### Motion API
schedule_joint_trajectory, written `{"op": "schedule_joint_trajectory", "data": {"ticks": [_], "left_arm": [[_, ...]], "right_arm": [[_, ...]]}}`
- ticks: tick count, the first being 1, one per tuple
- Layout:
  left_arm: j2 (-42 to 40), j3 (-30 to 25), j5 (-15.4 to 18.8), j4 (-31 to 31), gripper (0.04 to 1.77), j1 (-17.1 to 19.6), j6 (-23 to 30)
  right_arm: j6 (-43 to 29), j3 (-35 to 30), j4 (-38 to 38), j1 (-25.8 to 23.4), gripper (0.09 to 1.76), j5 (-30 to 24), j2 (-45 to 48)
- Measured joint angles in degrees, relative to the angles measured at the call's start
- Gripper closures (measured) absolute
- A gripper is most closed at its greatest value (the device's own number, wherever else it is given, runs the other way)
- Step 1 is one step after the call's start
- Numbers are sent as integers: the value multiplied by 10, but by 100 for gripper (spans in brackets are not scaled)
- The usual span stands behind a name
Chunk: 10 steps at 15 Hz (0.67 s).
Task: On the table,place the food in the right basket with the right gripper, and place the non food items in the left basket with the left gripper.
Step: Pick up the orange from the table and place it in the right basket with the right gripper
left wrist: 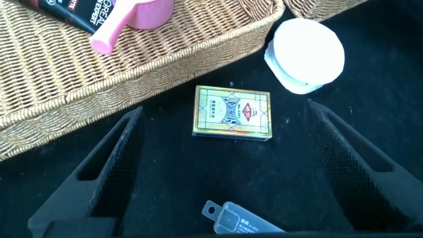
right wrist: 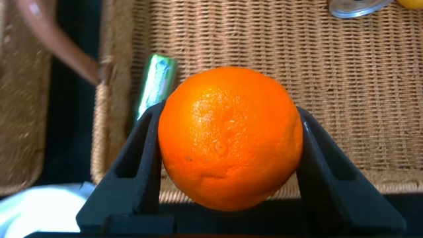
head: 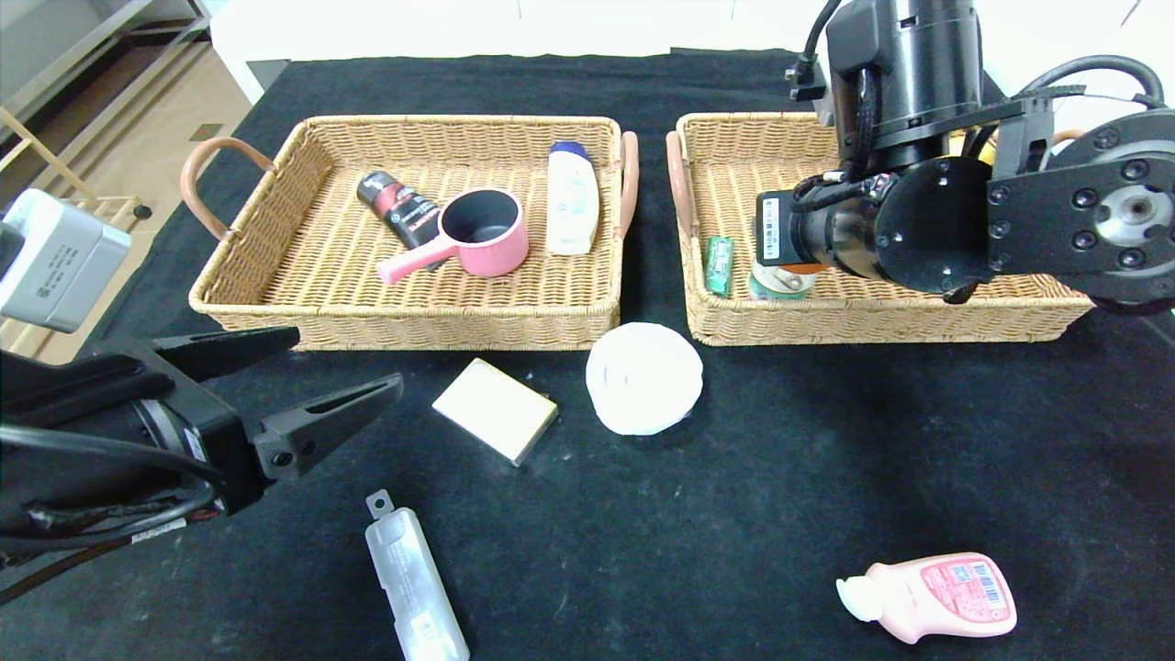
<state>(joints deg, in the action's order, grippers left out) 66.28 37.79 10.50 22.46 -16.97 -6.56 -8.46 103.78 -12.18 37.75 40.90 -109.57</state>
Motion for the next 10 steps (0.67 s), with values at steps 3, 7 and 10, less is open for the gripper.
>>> {"op": "schedule_joint_trajectory", "data": {"ticks": [3,7,10], "left_arm": [[-1,0,0,0,9,0,-1],[-1,0,1,0,9,0,-1],[0,0,1,0,9,0,-1]], "right_arm": [[0,41,0,-15,66,0,-28],[2,66,0,-21,66,0,-47],[4,70,0,-28,54,1,-53]]}}
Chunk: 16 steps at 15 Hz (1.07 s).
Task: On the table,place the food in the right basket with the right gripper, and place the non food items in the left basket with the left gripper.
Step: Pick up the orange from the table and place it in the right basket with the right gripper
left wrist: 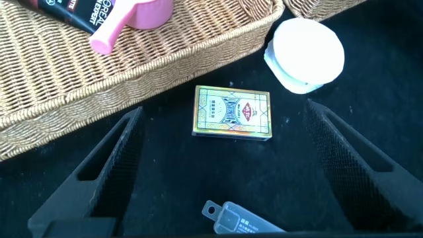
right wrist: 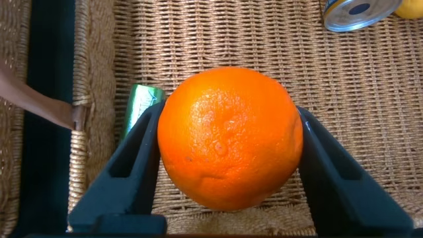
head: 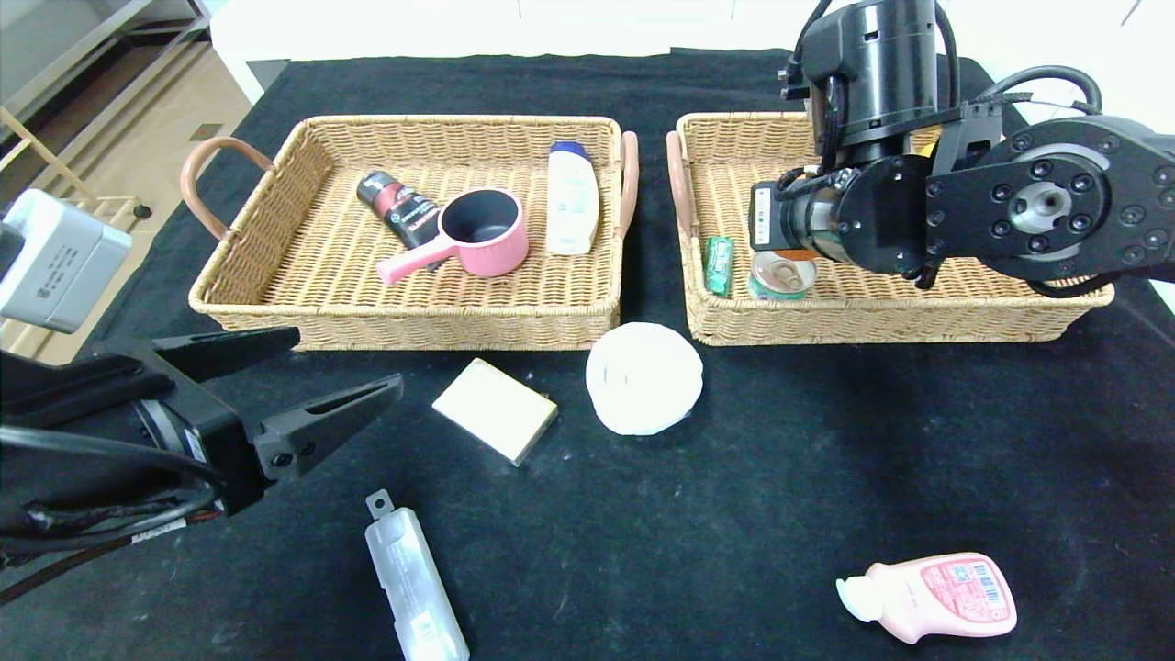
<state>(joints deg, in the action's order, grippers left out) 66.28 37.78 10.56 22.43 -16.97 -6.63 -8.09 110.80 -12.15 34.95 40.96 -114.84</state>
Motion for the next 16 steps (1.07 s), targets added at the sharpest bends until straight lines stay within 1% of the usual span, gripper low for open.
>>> {"op": "schedule_joint_trajectory", "data": {"ticks": [3,7,16], "left_arm": [[1,-1,0,0,9,0,0],[2,-1,1,0,9,0,0],[4,-2,1,0,9,0,0]], "right_arm": [[-1,0,0,-1,42,0,-2],[-2,-1,-1,-1,31,2,-2],[-3,-3,-2,10,19,0,16]]}}
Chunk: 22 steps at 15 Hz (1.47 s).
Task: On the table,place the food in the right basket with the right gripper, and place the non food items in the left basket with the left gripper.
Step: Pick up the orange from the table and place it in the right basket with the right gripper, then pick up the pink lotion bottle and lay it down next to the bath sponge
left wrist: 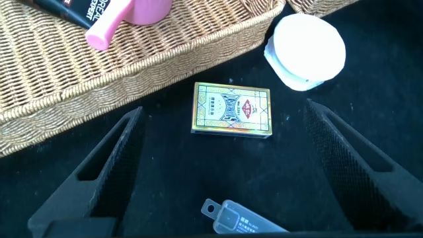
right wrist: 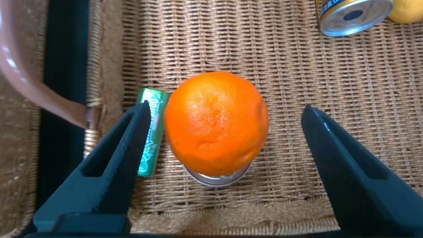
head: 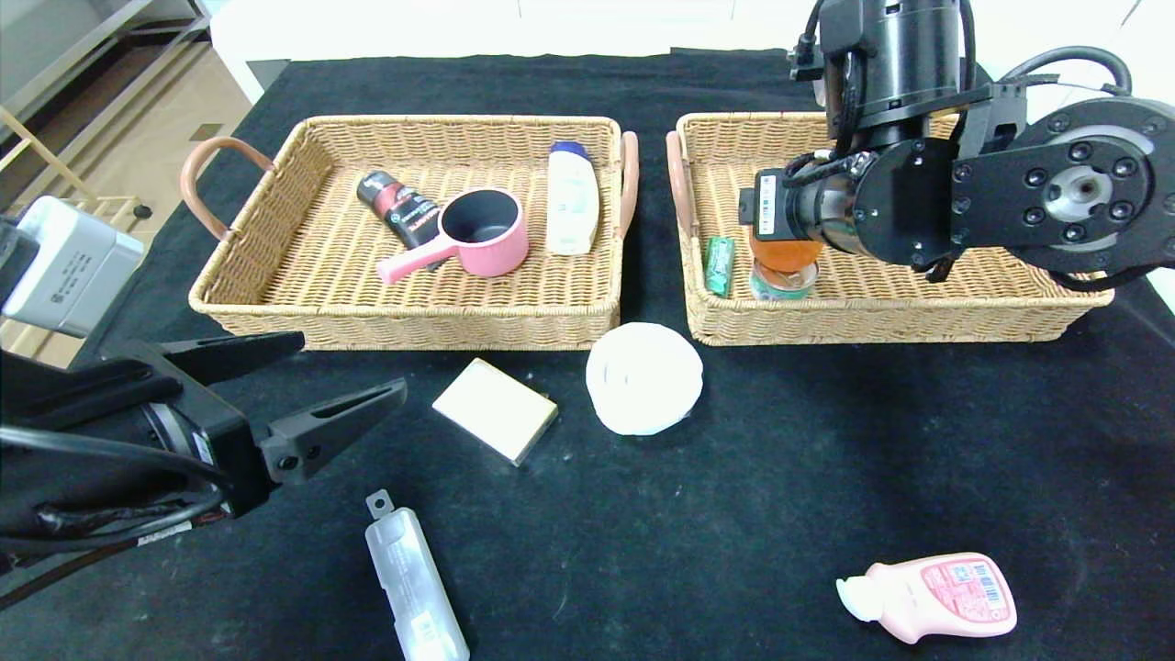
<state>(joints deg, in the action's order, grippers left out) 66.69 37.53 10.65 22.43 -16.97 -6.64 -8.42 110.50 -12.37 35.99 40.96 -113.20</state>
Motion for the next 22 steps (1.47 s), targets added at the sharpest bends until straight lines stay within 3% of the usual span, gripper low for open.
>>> {"op": "schedule_joint_trajectory", "data": {"ticks": [5,11,17,22], "left_arm": [[2,-1,0,-1,9,0,0],[7,-6,-3,0,9,-13,0],[14,-11,0,1,9,-20,0],[22,-17,-2,2,9,-30,0]], "right_arm": [[-24,-47,-5,29,17,0,41],[-106,-227,-9,61,15,1,148],[-302,-335,-139,70,15,-11,245],[-436,-383,-249,79,15,-96,307]]}}
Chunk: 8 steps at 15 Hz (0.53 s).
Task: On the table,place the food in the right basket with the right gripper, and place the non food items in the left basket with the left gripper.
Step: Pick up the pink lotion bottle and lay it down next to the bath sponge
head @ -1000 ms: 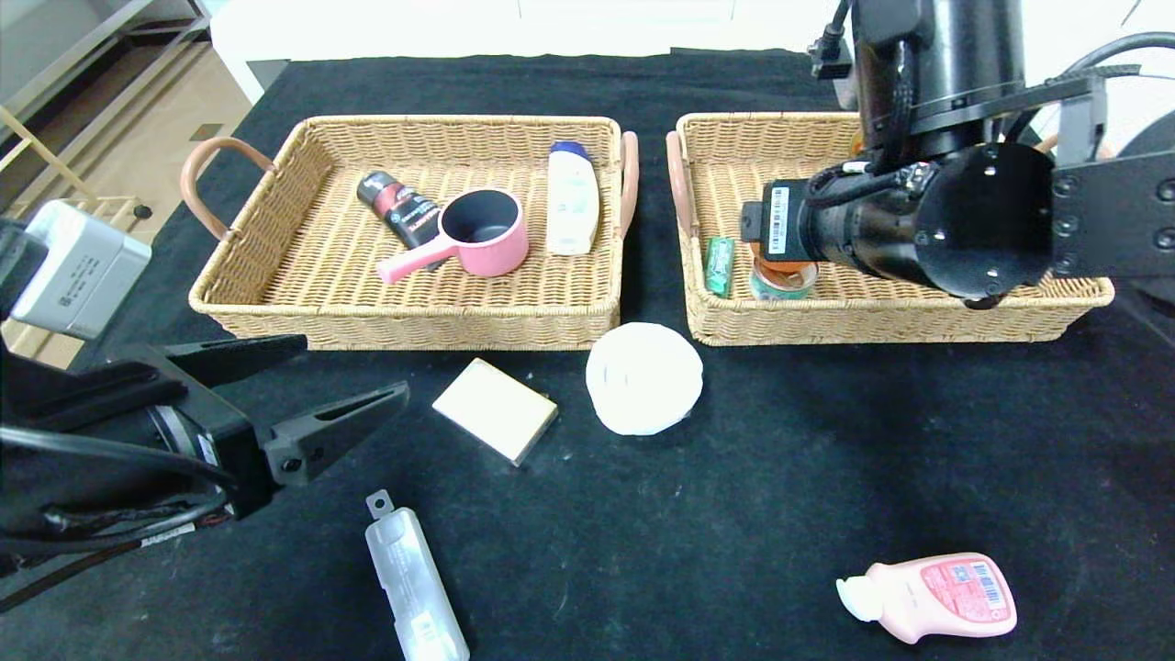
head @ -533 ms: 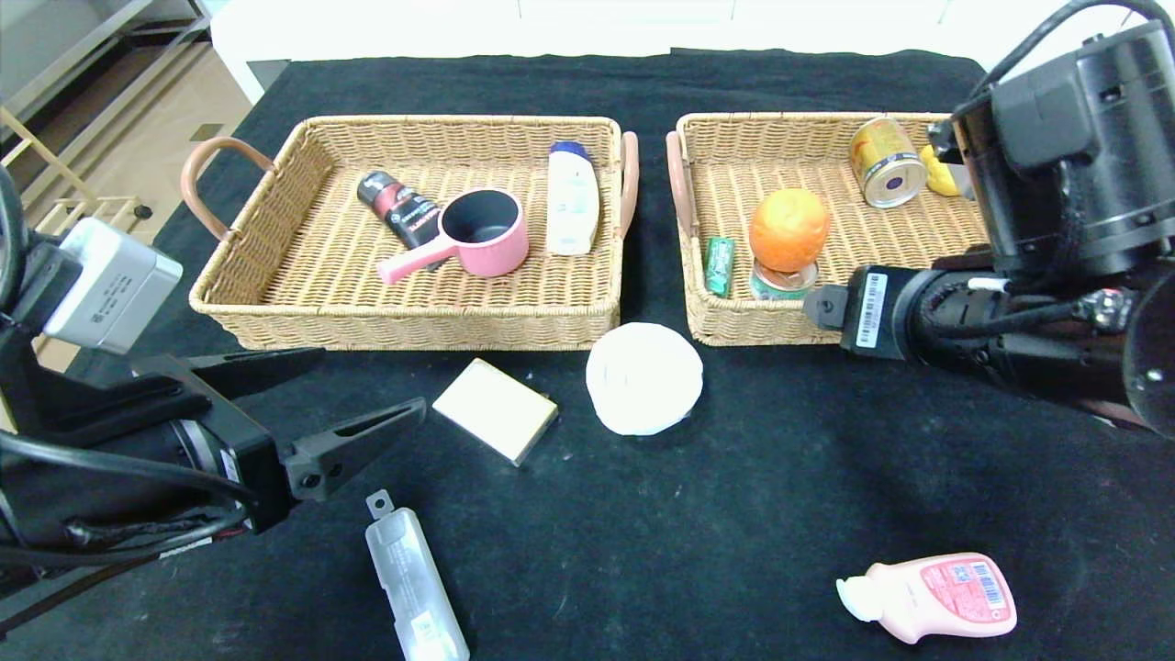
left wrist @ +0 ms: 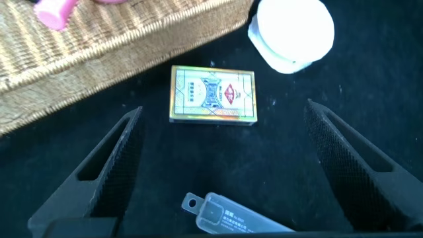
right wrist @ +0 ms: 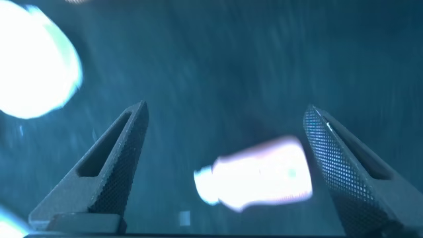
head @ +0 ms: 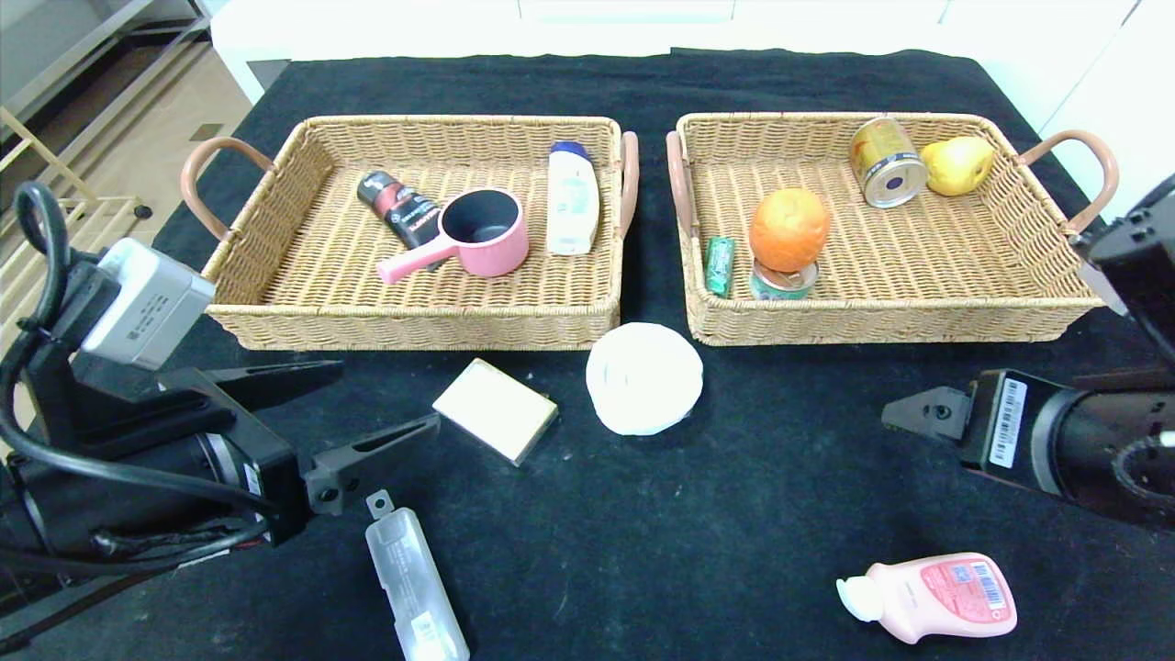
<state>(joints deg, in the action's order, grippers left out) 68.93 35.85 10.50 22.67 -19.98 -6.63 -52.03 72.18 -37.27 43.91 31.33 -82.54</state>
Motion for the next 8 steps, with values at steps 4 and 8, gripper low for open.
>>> {"op": "schedule_joint_trajectory", "data": {"ticks": [4,8], "left_arm": [[8,-4,-2,2,9,-7,0],[14,-9,-3,3,9,-14,0]], "right_arm": [[-74,-54,-31,-4,15,-62,38],[-161,-85,-31,-14,15,-105,48]]}}
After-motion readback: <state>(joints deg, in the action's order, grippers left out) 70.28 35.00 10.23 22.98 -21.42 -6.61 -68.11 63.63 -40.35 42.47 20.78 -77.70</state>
